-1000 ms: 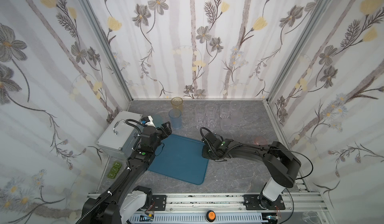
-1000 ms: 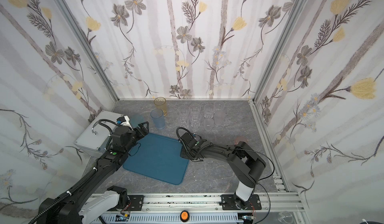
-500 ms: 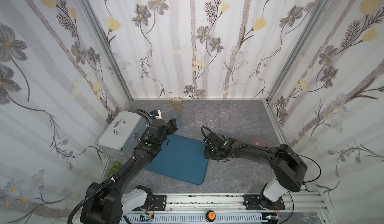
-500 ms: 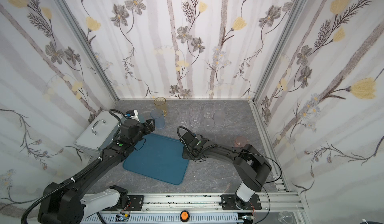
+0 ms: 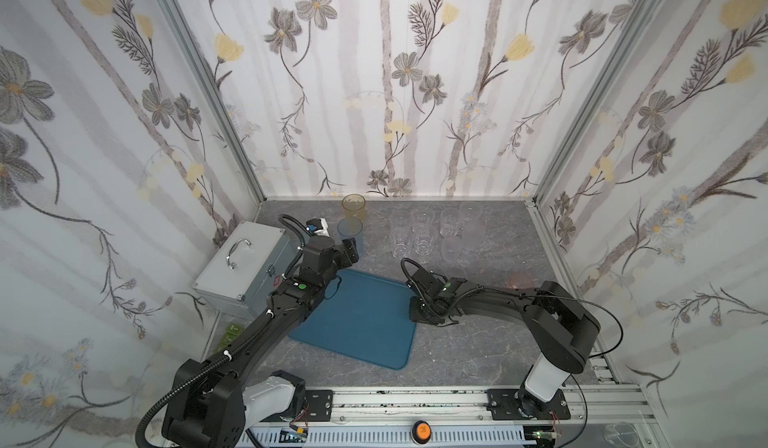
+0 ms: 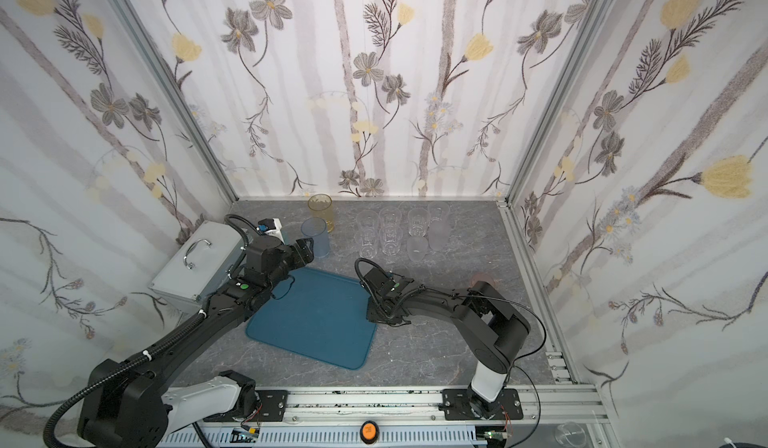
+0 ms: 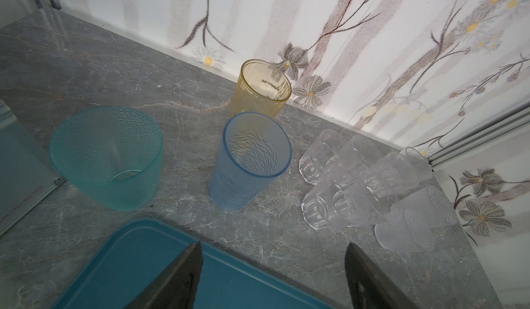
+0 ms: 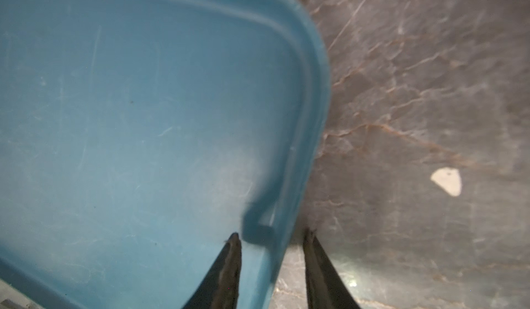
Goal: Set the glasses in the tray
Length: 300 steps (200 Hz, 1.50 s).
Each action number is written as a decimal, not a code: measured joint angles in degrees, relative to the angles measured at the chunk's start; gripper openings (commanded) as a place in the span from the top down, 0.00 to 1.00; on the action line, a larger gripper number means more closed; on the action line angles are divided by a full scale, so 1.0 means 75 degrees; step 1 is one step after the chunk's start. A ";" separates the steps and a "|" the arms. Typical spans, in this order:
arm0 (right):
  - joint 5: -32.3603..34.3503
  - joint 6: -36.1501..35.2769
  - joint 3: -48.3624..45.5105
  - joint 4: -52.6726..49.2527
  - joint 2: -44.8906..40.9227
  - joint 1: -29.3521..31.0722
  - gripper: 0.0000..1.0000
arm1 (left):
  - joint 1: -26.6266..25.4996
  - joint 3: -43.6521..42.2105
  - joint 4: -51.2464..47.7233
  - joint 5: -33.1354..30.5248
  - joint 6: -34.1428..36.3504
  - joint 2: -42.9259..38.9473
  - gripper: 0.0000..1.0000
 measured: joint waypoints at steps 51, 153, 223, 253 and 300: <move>0.0618 -0.1361 0.0166 -0.0472 0.0058 -0.1055 0.85 | 0.0175 0.0431 -0.0676 -0.0350 0.0527 -0.0114 0.18; 0.3284 -0.3401 0.1259 -0.2069 0.0609 -0.1204 0.85 | 0.1145 0.0393 -0.1501 0.0248 0.0685 -0.0332 0.21; 0.3290 -0.3395 0.1655 -0.2273 0.0586 -0.1335 0.54 | 0.1157 -0.0487 -0.1620 0.0930 0.0172 0.0393 0.12; 0.2046 -0.2748 0.1105 -0.1746 0.0017 -0.1358 0.45 | 0.1157 -0.0589 -0.1644 0.1005 -0.0023 0.0697 0.04; 0.0478 -0.1431 -0.0399 -0.0452 -0.1174 -0.1845 0.28 | 0.1157 -0.0909 -0.1545 0.0970 -0.0793 0.1288 0.02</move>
